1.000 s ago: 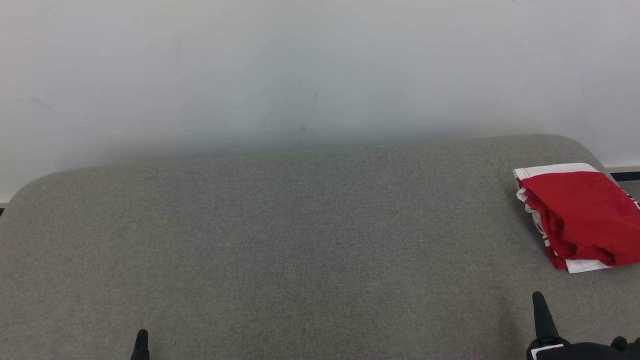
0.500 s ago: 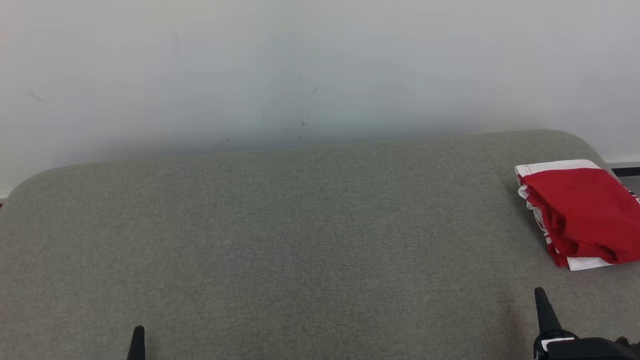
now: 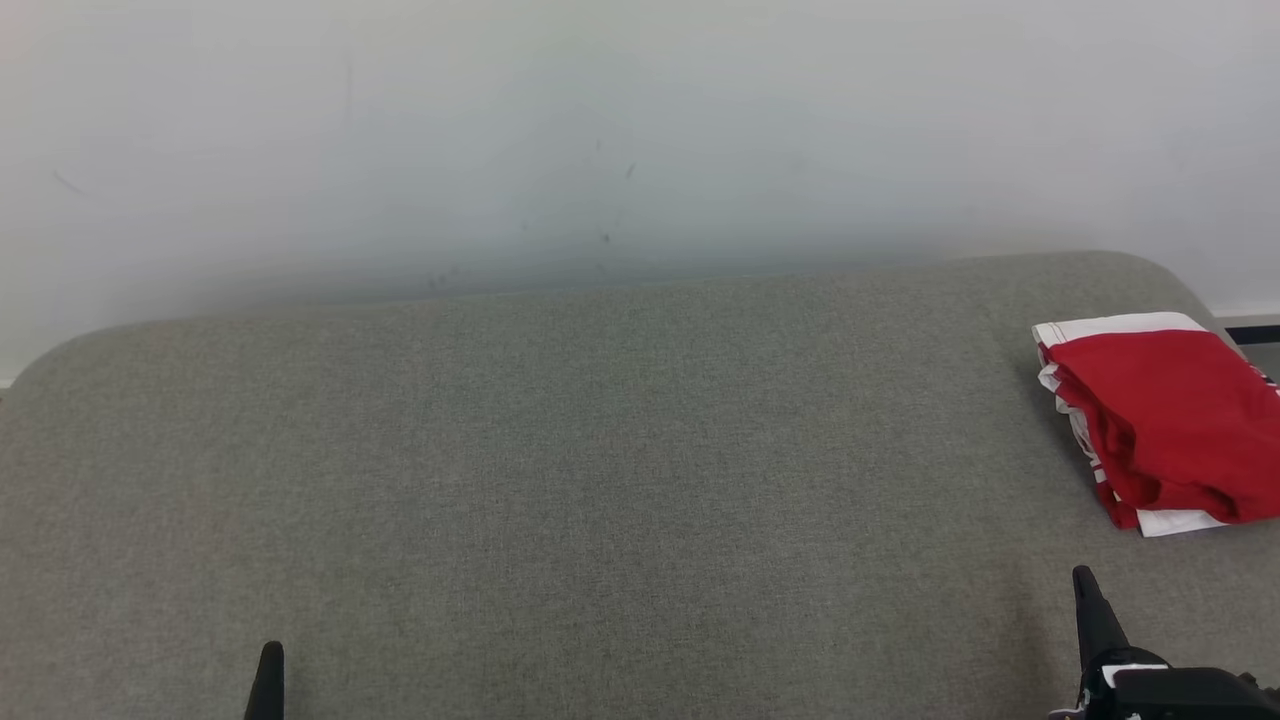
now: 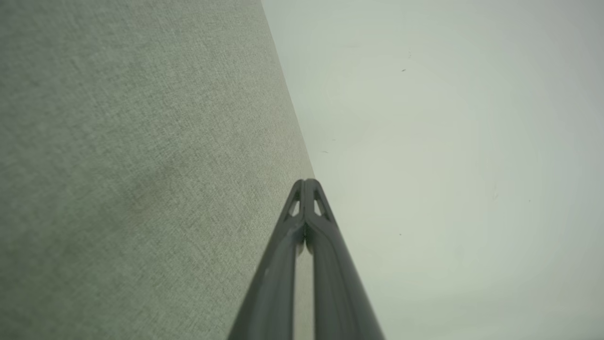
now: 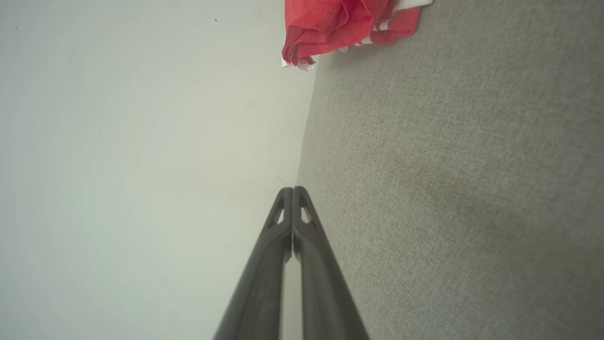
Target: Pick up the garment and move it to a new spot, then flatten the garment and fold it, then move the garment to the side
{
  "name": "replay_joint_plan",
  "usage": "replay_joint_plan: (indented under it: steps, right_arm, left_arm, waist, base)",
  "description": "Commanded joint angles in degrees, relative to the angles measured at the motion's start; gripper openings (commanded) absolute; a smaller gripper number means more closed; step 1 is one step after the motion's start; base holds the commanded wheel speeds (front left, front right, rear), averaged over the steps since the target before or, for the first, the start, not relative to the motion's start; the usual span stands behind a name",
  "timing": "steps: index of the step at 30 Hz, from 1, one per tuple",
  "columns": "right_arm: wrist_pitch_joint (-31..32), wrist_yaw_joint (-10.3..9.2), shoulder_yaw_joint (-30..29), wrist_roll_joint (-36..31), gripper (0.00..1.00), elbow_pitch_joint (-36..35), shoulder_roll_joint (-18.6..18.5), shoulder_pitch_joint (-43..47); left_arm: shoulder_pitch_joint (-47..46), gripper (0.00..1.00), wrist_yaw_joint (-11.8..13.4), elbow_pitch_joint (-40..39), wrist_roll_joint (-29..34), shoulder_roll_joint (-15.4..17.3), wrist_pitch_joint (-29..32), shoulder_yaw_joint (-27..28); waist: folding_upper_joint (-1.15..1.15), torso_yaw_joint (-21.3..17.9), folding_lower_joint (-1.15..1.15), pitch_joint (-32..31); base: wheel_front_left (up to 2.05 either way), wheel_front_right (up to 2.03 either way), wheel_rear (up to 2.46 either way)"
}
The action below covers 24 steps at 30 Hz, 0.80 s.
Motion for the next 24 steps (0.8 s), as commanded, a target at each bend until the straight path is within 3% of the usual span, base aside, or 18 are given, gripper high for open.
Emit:
replay_joint_plan:
  steps: [1, 24]
  right_arm:
    - [0.4, 0.03, -0.4, 1.6, 0.00, 0.0, 0.2, -1.2]
    - [3.3, 0.02, -2.7, 10.8, 0.00, 1.1, 1.2, -2.7]
  left_arm:
    - [-1.2, 0.00, -0.3, 0.1, -1.7, 0.1, 0.4, 0.3]
    - [-2.5, 0.00, -0.9, 1.2, -11.5, 0.1, 2.8, 1.1]
  waist:
    - [0.00, 0.0, 0.00, 0.1]
    - [0.00, 0.0, 0.00, 1.3]
  base:
    - [0.00, 0.00, 0.00]
    - [0.00, 0.00, 0.00]
